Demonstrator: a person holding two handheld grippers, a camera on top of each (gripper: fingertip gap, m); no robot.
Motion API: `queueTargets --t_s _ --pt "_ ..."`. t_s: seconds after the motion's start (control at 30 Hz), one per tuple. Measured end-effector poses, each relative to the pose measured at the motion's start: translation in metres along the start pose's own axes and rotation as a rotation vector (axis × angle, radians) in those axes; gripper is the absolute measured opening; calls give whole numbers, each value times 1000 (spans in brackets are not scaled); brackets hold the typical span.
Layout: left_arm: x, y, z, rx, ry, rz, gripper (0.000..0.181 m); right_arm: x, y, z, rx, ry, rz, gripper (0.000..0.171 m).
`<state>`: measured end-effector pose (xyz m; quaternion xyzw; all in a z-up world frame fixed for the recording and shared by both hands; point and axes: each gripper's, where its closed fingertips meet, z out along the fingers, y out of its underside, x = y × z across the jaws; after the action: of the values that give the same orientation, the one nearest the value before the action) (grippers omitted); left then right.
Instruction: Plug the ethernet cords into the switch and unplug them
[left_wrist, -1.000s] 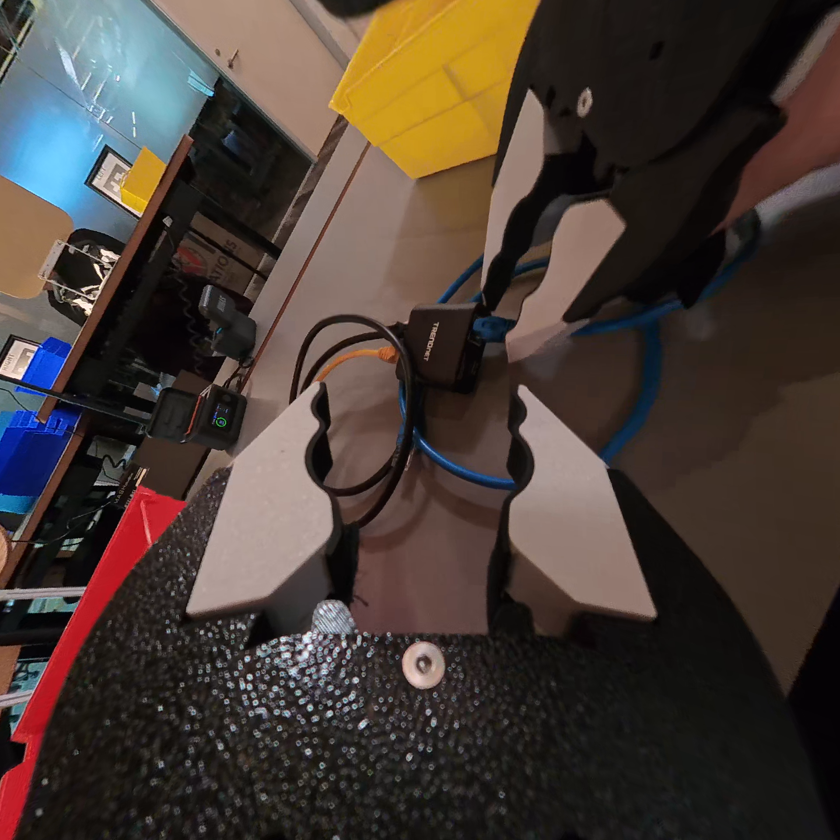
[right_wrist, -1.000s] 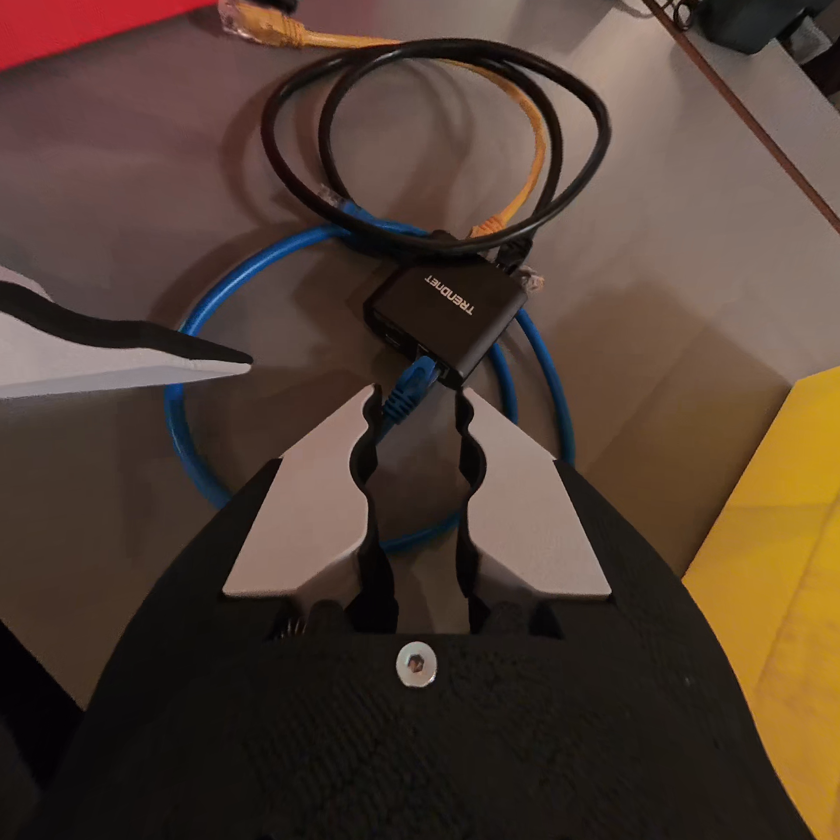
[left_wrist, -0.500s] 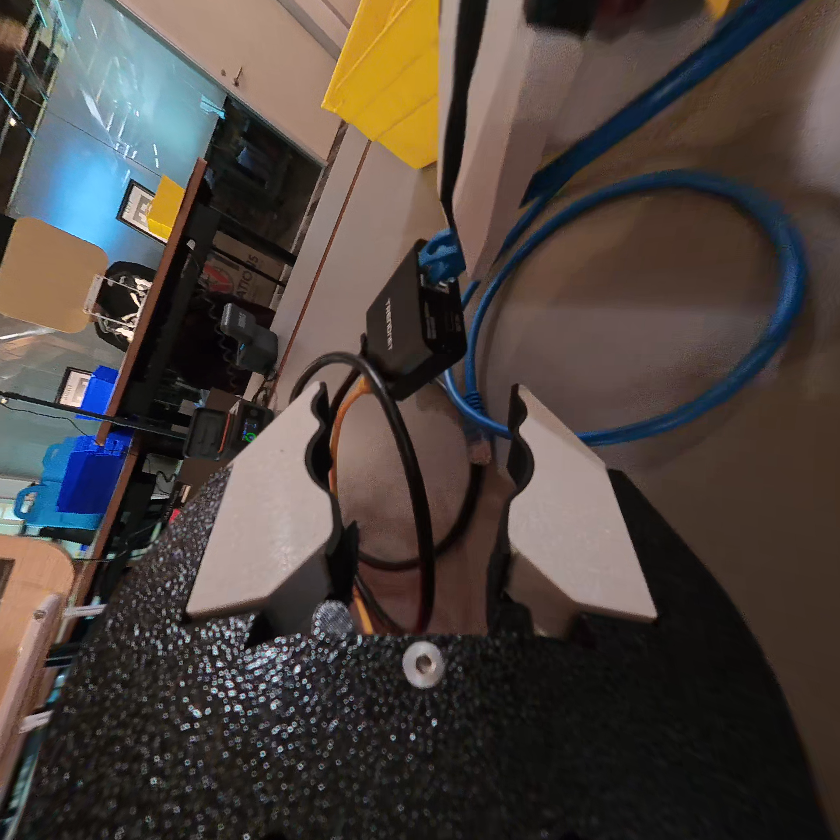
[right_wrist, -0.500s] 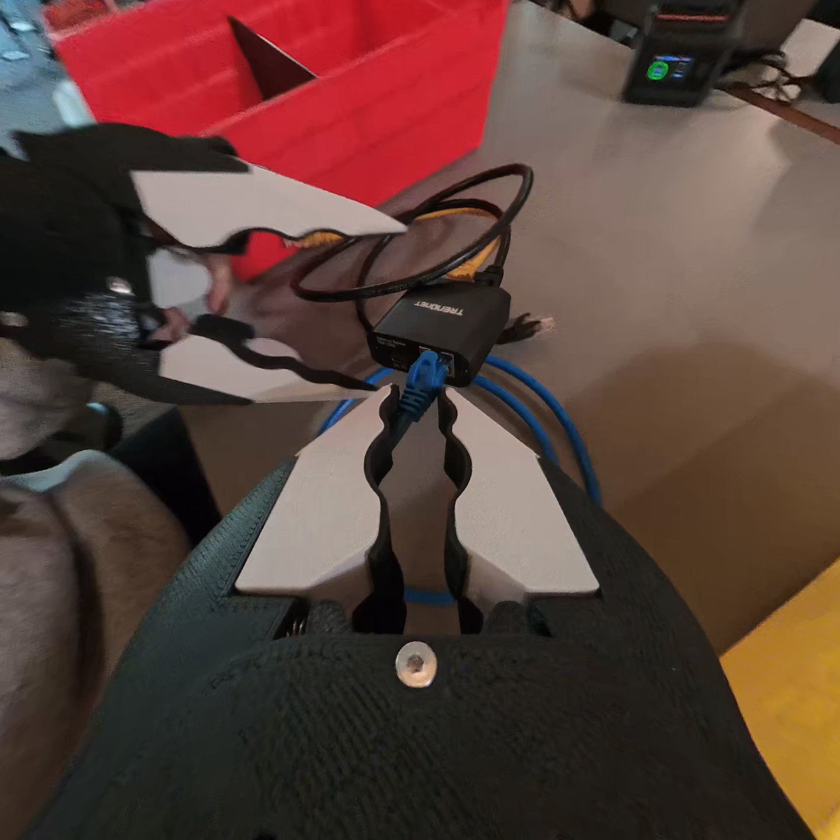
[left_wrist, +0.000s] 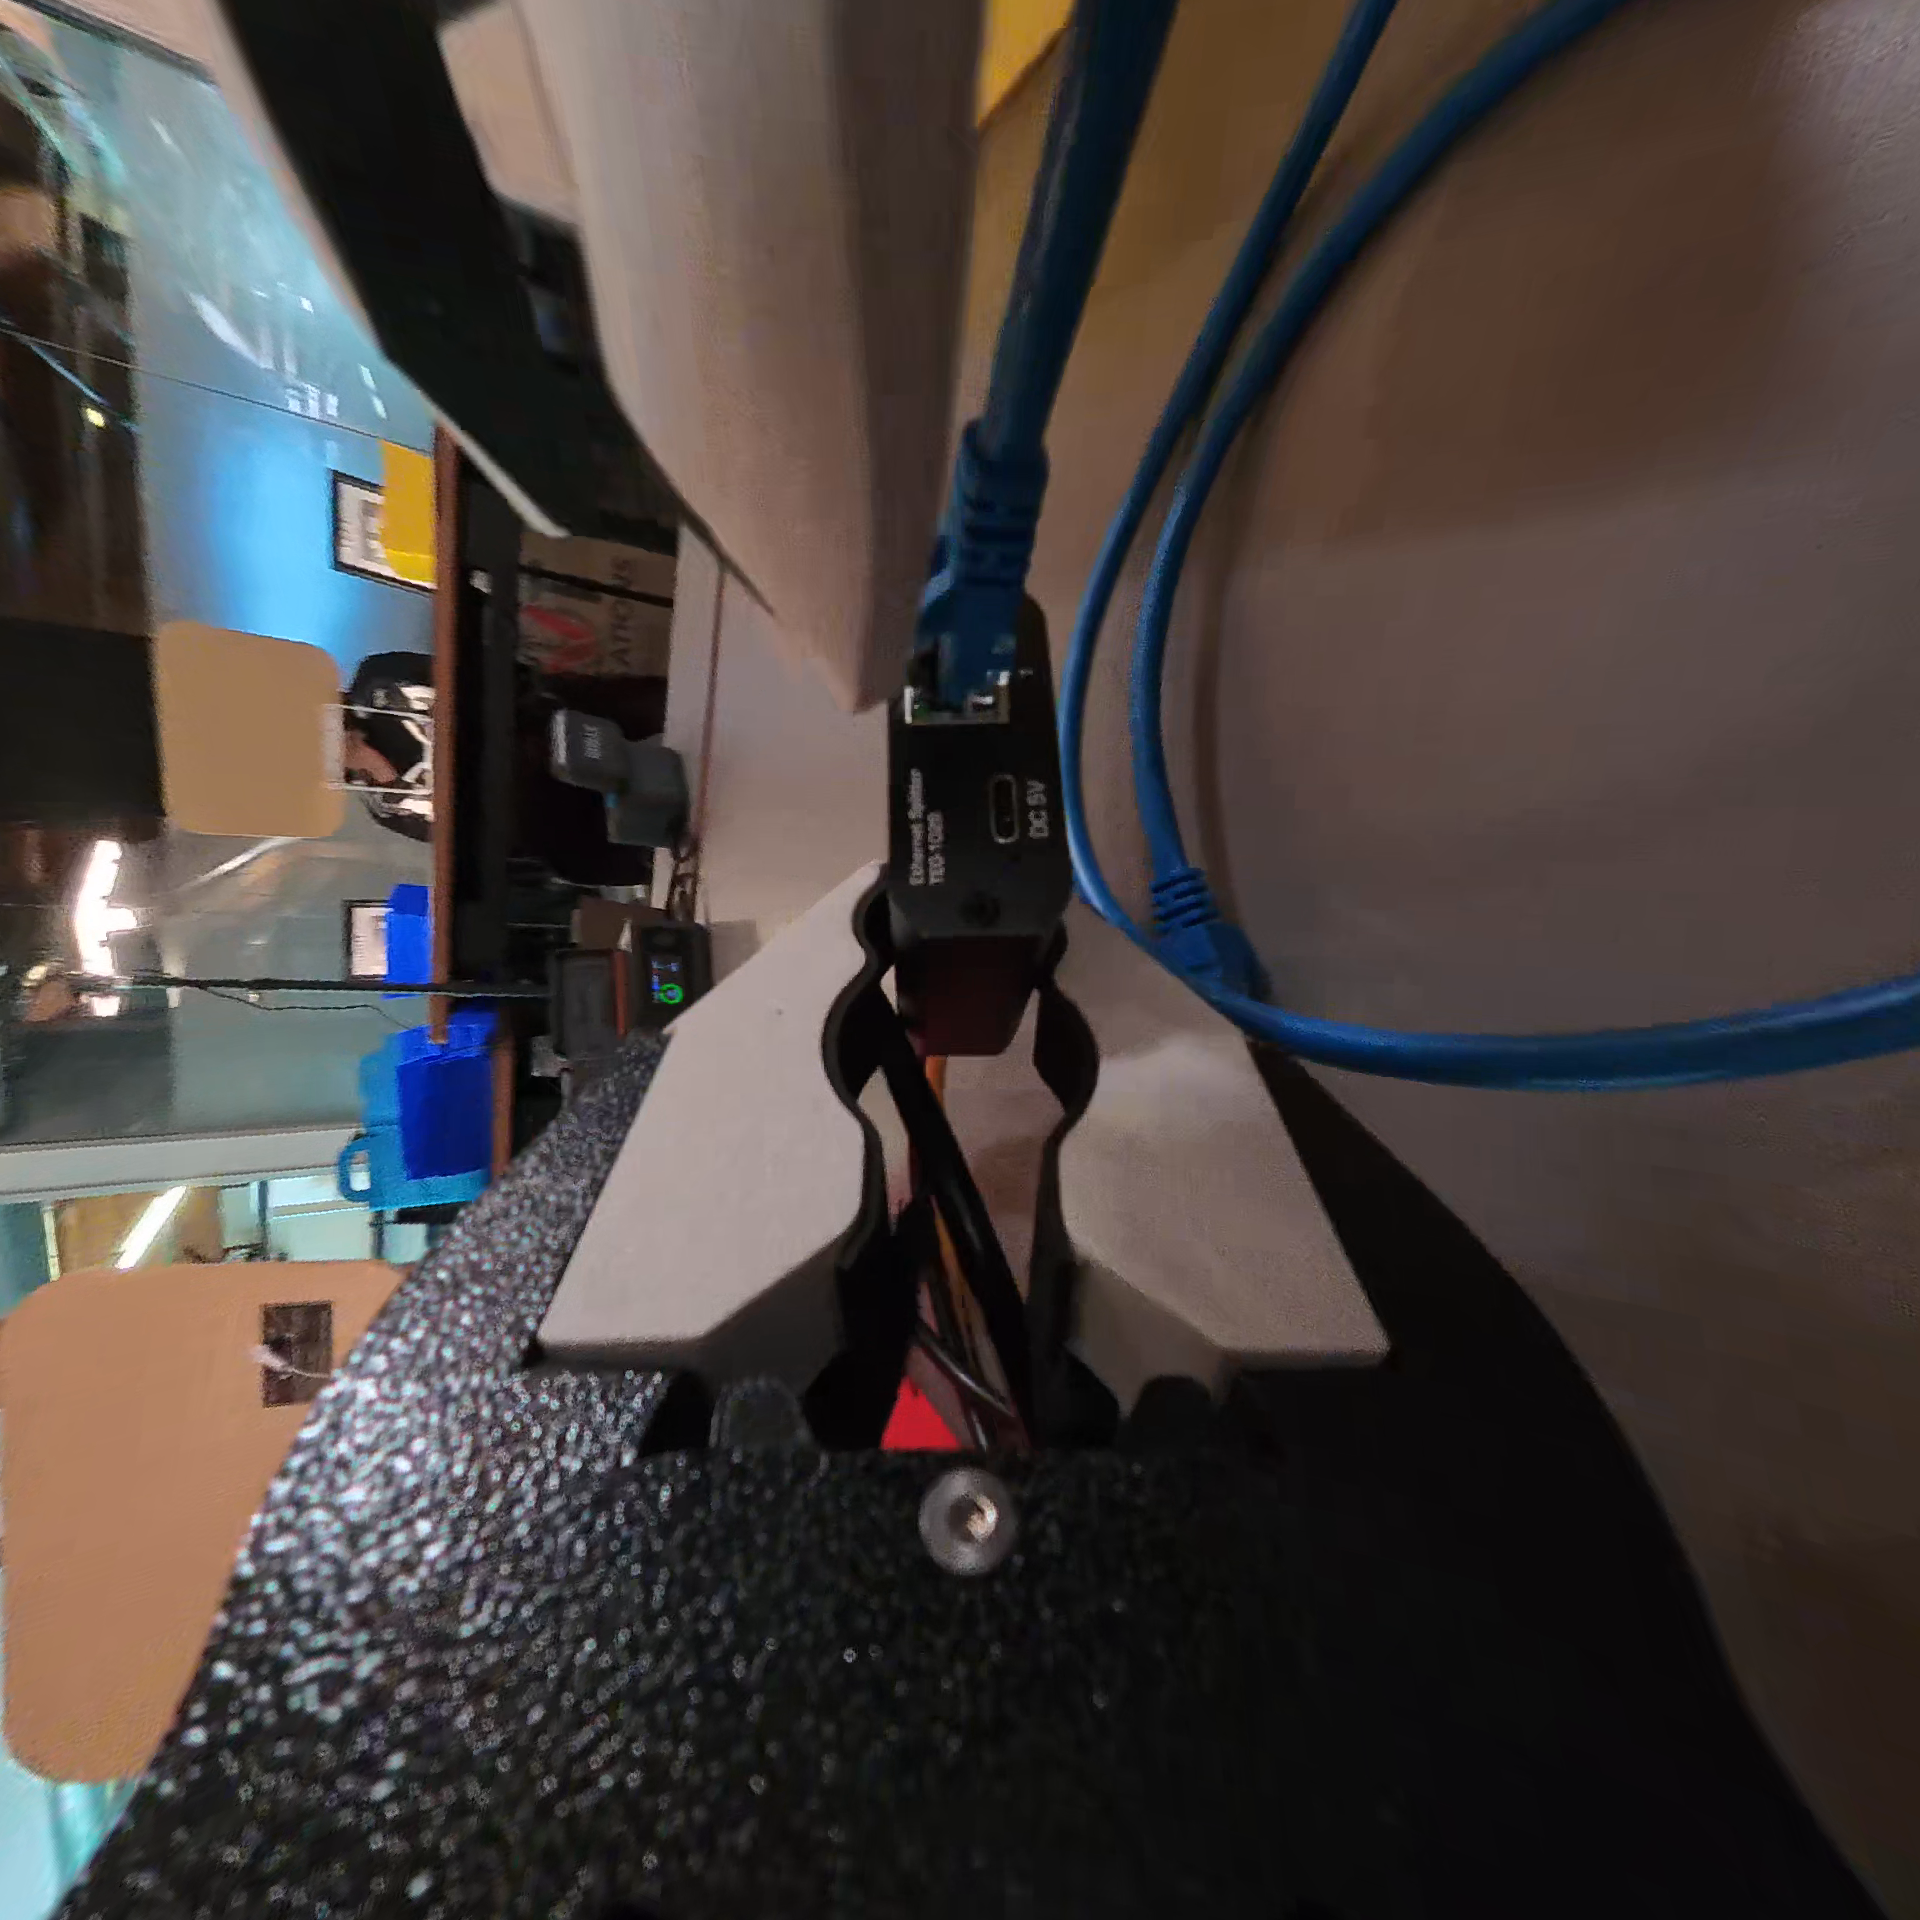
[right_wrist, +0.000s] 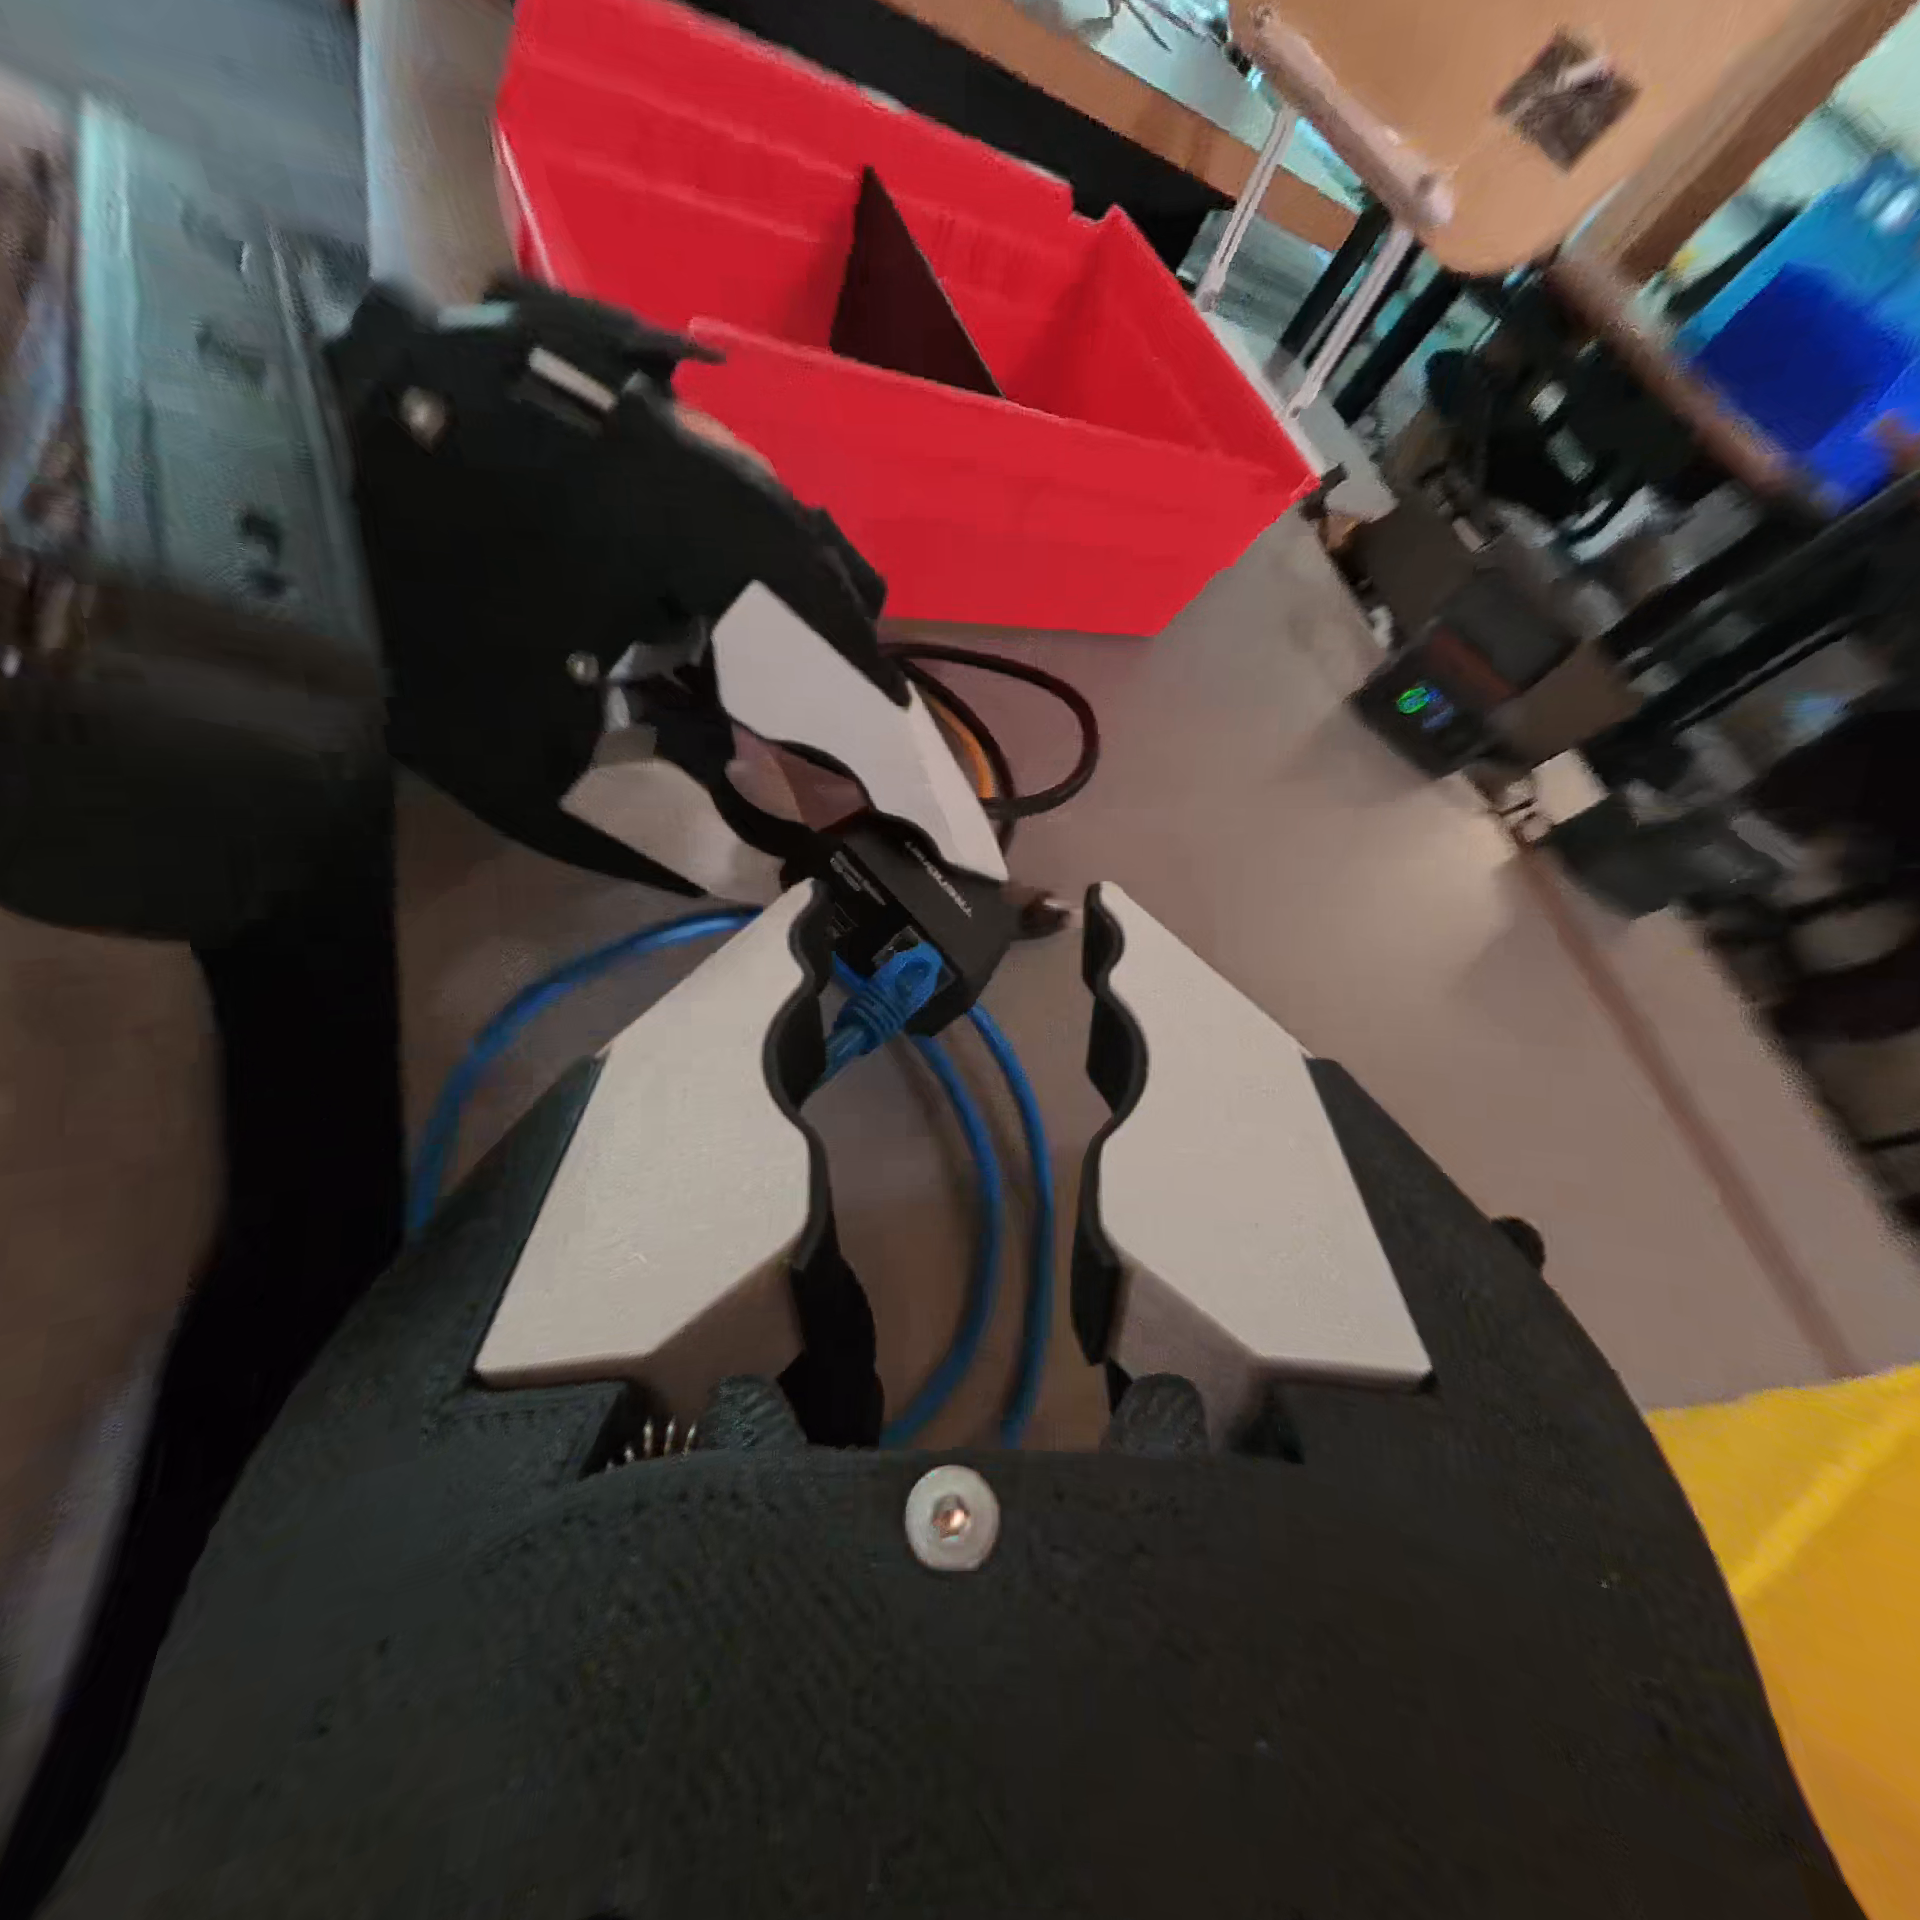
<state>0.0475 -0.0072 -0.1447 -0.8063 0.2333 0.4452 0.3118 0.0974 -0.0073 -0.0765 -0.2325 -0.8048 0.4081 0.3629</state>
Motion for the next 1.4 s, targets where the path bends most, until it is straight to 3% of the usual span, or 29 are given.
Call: queueTargets --t_s 0.13,0.27,0.5,0.6,0.67,0.8,0.9,1.0,1.1,1.3,1.4 --pt "12 -1 1 -13 88 -15 22 -10 4 -1 -64 36 -250 40" --pt "16 -1 2 -16 140 -48 22 0 -6 -7 -51 116 -272 37" --pt "18 -2 1 56 267 -237 22 33 -58 -46 251 310 -173 38" --pt "12 -2 1 53 289 -376 22 22 -99 -85 514 384 -310 39" --pt "6 -2 1 51 296 -505 22 3 -116 -101 616 417 -451 29" --pt "-9 0 -1 74 303 -718 23 -30 -107 -78 568 288 -548 25" --pt "-17 2 -4 110 300 -782 22 -31 -80 -50 481 142 -371 24" --pt "-22 2 -6 144 289 -780 22 -14 -46 -28 374 59 -133 26" --pt "-19 -1 -9 170 298 -695 22 4 -14 -11 226 63 -5 45" --pt "4 -8 -11 207 307 -344 22 -7 -5 1 196 96 -213 47" --pt "17 -16 -17 278 338 -223 21 -20 -8 2 213 80 -295 32"
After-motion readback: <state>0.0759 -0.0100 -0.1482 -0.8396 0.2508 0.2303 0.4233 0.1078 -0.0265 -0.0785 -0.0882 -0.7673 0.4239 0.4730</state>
